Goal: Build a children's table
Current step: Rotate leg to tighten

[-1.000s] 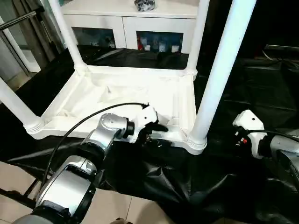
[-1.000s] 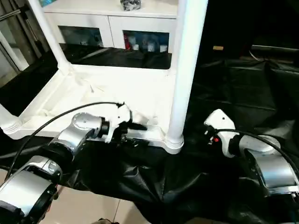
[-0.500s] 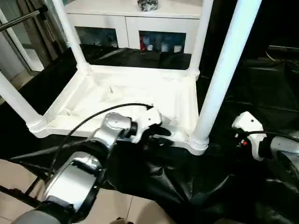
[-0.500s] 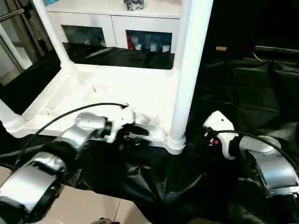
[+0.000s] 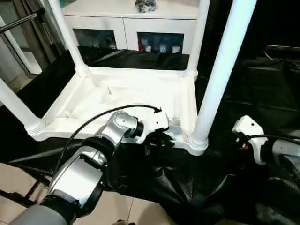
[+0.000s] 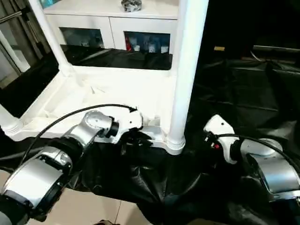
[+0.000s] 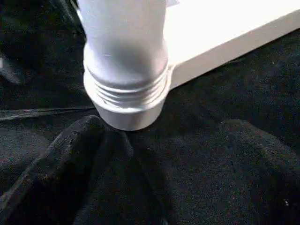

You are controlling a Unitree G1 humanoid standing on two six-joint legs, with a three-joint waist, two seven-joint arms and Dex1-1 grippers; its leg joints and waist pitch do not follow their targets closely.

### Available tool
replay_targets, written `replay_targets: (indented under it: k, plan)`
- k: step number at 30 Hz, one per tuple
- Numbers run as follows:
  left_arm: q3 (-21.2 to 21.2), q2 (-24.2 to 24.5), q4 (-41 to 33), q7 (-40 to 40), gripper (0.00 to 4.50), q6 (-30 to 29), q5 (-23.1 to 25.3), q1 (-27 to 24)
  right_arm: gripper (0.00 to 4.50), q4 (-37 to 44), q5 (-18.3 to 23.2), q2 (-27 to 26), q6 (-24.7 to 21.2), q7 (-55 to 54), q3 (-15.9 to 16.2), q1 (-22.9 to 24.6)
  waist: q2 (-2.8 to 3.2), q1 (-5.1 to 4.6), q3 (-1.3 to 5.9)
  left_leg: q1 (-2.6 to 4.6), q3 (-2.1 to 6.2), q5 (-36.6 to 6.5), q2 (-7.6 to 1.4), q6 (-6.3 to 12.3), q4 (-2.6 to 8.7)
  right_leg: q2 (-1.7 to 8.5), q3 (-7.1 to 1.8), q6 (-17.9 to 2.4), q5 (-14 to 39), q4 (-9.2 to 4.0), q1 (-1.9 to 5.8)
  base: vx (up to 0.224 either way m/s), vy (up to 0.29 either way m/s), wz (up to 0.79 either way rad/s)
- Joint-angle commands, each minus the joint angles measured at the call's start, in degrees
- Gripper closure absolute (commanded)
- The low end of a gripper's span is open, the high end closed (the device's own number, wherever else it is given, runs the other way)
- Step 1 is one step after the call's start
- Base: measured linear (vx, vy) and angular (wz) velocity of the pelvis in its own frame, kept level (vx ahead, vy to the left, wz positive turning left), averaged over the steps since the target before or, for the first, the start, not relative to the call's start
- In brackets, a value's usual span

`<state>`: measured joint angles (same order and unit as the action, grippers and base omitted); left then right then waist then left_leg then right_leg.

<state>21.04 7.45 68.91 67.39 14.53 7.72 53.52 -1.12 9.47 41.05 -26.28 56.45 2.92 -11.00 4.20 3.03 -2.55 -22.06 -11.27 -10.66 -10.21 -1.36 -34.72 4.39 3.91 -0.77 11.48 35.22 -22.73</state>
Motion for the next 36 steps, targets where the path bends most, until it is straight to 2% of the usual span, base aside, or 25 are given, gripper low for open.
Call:
replay_targets:
  k: [1,2,4,6,7,10,12,13,14,16,17,18,19,20,21,22,23,24,25,26,27,28,30,31,36]
  plan:
    - [-0.9,1.2,0.9,0.5,4.46,-1.5,0.0,0.2,0.00,1.3,0.8,0.0,-0.4,0.1,0.6,0.1,-1.49,0.38,4.12,0.41,1.68,-6.0,-2.69,8.22,2.75,4.20,-2.22,-14.2,3.2,-4.32,3.89,0.000,0.000,0.00]
    - [-1.7,1.3,0.6,1.3,4.46,-2.3,-1.0,0.1,0.00,1.4,1.2,-0.4,-0.6,0.0,0.4,0.1,-1.00,0.34,4.15,0.44,1.72,-5.8,-2.69,8.31,2.75,4.19,-2.18,-14.6,2.7,-4.27,3.83,0.000,0.000,0.00]
    - [-4.4,1.3,-0.4,3.0,4.46,-5.9,-4.1,-0.1,0.00,2.1,2.0,-1.4,-1.0,-0.1,0.3,0.3,-0.98,0.13,4.19,0.50,1.66,-5.7,-2.75,8.44,2.78,4.13,-2.15,-15.4,1.3,-4.11,3.82,0.000,0.000,0.00]
    - [-4.9,2.7,-2.0,4.4,4.46,-8.2,-4.9,-1.4,0.00,2.8,2.9,-2.6,-1.2,-0.2,0.4,0.6,-1.50,0.02,4.19,0.41,1.65,-5.9,-2.77,8.68,2.80,4.21,-2.11,-15.8,0.9,-4.04,3.90,0.000,0.000,0.00]
    - [-4.9,3.3,-2.4,4.7,4.46,-8.4,-4.5,-1.9,0.00,3.0,3.1,-3.0,-1.2,-0.2,0.5,0.7,-1.23,-0.13,4.06,0.32,1.64,-6.1,-2.67,8.82,2.83,4.18,-2.03,-15.8,1.9,-4.16,3.80,0.000,0.000,0.00]
    - [-6.4,5.4,-7.6,3.6,4.46,-8.9,-5.9,-6.5,0.00,3.1,2.9,-4.7,-0.8,-1.0,1.7,0.6,-2.58,-0.31,3.90,0.41,1.53,-6.8,-2.79,8.35,3.02,4.21,-2.05,-14.8,6.1,-4.44,3.73,0.000,0.000,0.00]
    - [-6.5,5.7,-8.8,3.6,4.46,-8.9,-6.2,-7.4,0.00,3.1,3.0,-5.0,-0.8,-1.1,1.8,0.5,-1.92,-0.37,3.76,0.40,1.53,-6.8,-2.75,8.08,3.00,4.17,-2.08,-14.1,8.2,-4.58,3.42,0.000,0.000,0.00]
    - [-6.9,6.3,-11.6,3.7,4.46,-9.8,-6.4,-9.3,0.00,2.9,2.8,-5.5,-0.4,-1.2,2.3,0.0,-2.43,-0.32,3.70,0.50,1.63,-7.0,-3.06,7.63,3.19,4.42,-2.24,-14.1,9.0,-4.38,3.48,0.000,0.000,0.00]
    - [-7.2,6.7,-13.5,3.8,4.46,-10.6,-6.6,-10.6,0.00,2.8,2.6,-5.8,-0.2,-1.3,2.7,-0.2,-2.26,-0.40,3.59,0.47,1.57,-7.2,-3.01,7.41,3.25,4.32,-2.21,-13.5,10.3,-4.54,3.28,0.000,0.000,0.00]
    - [-7.0,8.2,-19.8,2.9,4.46,-12.2,-6.2,-14.6,0.00,1.2,1.5,-7.3,0.8,-2.7,3.4,-1.8,-2.98,-0.54,3.66,0.52,1.64,-7.0,-3.30,6.99,3.41,4.55,-2.43,-13.3,10.4,-4.32,3.22,0.000,0.000,0.00]
    - [-6.8,8.9,-23.0,2.6,4.46,-13.3,-5.9,-16.6,0.00,0.3,0.9,-8.2,1.4,-3.6,3.7,-2.6,-2.94,-0.66,3.43,0.46,1.54,-7.1,-3.10,6.88,3.49,4.31,-2.34,-12.8,11.5,-4.57,2.93,0.000,0.000,0.00]
    - [-6.6,9.5,-26.0,2.2,4.46,-14.0,-5.7,-18.6,0.00,-0.8,0.4,-9.2,1.7,-4.3,4.1,-3.6,-3.16,-0.60,3.70,0.68,1.60,-7.0,-3.36,6.50,3.44,4.60,-2.46,-12.9,11.2,-4.21,2.96,0.000,0.000,0.00]
    - [-6.5,9.8,-27.7,2.0,4.46,-14.5,-5.6,-19.6,0.00,-1.2,0.3,-9.6,1.8,-4.6,4.3,-4.0,-3.05,-0.89,3.53,0.25,1.68,-6.7,-3.18,6.50,3.52,4.65,-2.47,-12.8,11.3,-4.20,3.07,0.000,0.000,0.00]
    - [-6.7,10.1,-31.3,0.9,4.46,-16.6,-5.8,-21.8,0.00,-2.9,-0.5,-11.2,2.8,-5.3,5.4,-5.3,-2.92,-0.65,3.64,0.81,1.52,-7.1,-3.26,5.72,3.45,4.67,-2.61,-12.2,13.1,-4.39,2.72,0.000,0.000,0.00]
    - [-6.7,10.1,-31.6,0.8,4.46,-16.7,-5.8,-22.0,0.00,-3.1,-0.6,-11.4,3.0,-5.4,5.6,-5.4,-2.96,-0.88,3.42,0.60,1.50,-7.3,-3.20,5.71,3.58,4.52,-2.62,-12.3,12.8,-4.38,2.72,0.000,0.000,0.00]
    - [-6.9,9.9,-32.8,0.1,4.46,-17.5,-5.9,-22.8,0.00,-4.2,-1.1,-12.2,3.7,-5.6,6.3,-6.1,-3.22,-0.74,3.38,0.77,1.48,-7.7,-3.24,5.29,3.68,4.44,-2.63,-11.9,13.6,-4.47,2.55,0.000,0.000,0.00]
    - [-6.9,9.5,-34.6,-0.6,4.46,-18.2,-6.0,-23.9,0.00,-5.7,-1.8,-13.4,4.6,-5.9,7.4,-7.1,-3.48,-0.96,3.33,0.48,1.58,-7.8,-3.20,4.80,3.80,4.56,-2.58,-11.9,13.8,-4.35,2.72,0.000,0.000,0.00]
    - [-6.8,9.4,-35.3,-0.7,4.46,-18.4,-6.0,-24.3,0.00,-6.2,-2.0,-13.8,4.9,-6.1,7.7,-7.5,-3.46,-1.09,3.15,0.42,1.56,-8.1,-3.07,4.67,3.92,4.44,-2.54,-11.6,14.4,-4.65,2.70,0.000,0.000,0.00]
    - [-6.9,9.1,-36.2,-1.1,4.46,-19.1,-6.0,-24.8,0.00,-6.9,-2.1,-14.4,5.1,-5.8,8.2,-8.0,-3.77,-0.95,3.38,0.96,1.45,-8.4,-3.21,4.35,3.80,4.46,-2.73,-11.3,14.4,-4.72,2.46,0.000,0.000,0.00]
    - [-7.0,8.8,-36.8,-1.4,4.46,-19.6,-6.0,-25.1,0.00,-7.3,-2.1,-14.8,5.3,-5.5,8.7,-8.3,-3.55,-0.73,3.37,1.12,1.39,-7.7,-3.30,4.47,3.77,4.43,-2.92,-12.1,12.1,-4.46,2.40,0.000,0.000,0.00]
    - [-7.0,8.7,-37.9,-1.8,4.46,-20.4,-6.0,-25.5,0.00,-7.7,-2.2,-15.0,5.6,-5.2,9.1,-8.7,-3.48,-0.64,3.39,1.09,1.38,-7.3,-3.30,4.64,3.79,4.40,-2.95,-12.3,11.2,-4.42,2.42,0.000,0.000,0.00]
    - [-7.2,8.6,-38.8,-2.2,4.46,-21.3,-6.2,-25.9,0.00,-8.1,-2.3,-15.2,5.9,-4.7,9.6,-9.0,-3.81,-0.63,3.47,0.90,1.39,-6.5,-3.33,4.96,3.86,4.32,-2.92,-12.7,9.0,-4.12,2.62,0.000,0.000,0.00]
    - [-7.0,8.6,-40.8,-2.7,4.46,-23.2,-6.3,-26.5,0.00,-10.0,-2.8,-16.1,6.9,-4.7,10.3,-10.3,-3.69,-0.54,3.59,1.00,1.37,-5.8,-3.34,5.27,3.77,4.35,-2.92,-13.3,6.8,-3.81,2.60,0.000,0.000,0.00]
    - [-7.0,8.6,-40.8,-2.7,4.49,-23.2,-6.3,-26.5,0.19,-10.0,-2.8,-16.1,6.9,-4.7,10.3,-10.3,-3.73,-0.63,3.59,0.85,1.39,-5.4,-3.26,5.48,3.77,4.40,-2.95,-13.7,5.7,-3.72,2.71,0.000,0.000,0.00]
    - [-6.9,8.8,-42.5,-3.1,4.50,-24.9,-6.3,-26.8,0.50,-13.7,-3.5,-17.4,8.0,-5.6,10.3,-12.3,-3.97,-0.74,3.49,0.88,1.32,-6.6,-3.09,5.29,3.73,4.38,-2.97,-13.9,6.3,-3.90,2.79,0.000,0.000,0.00]
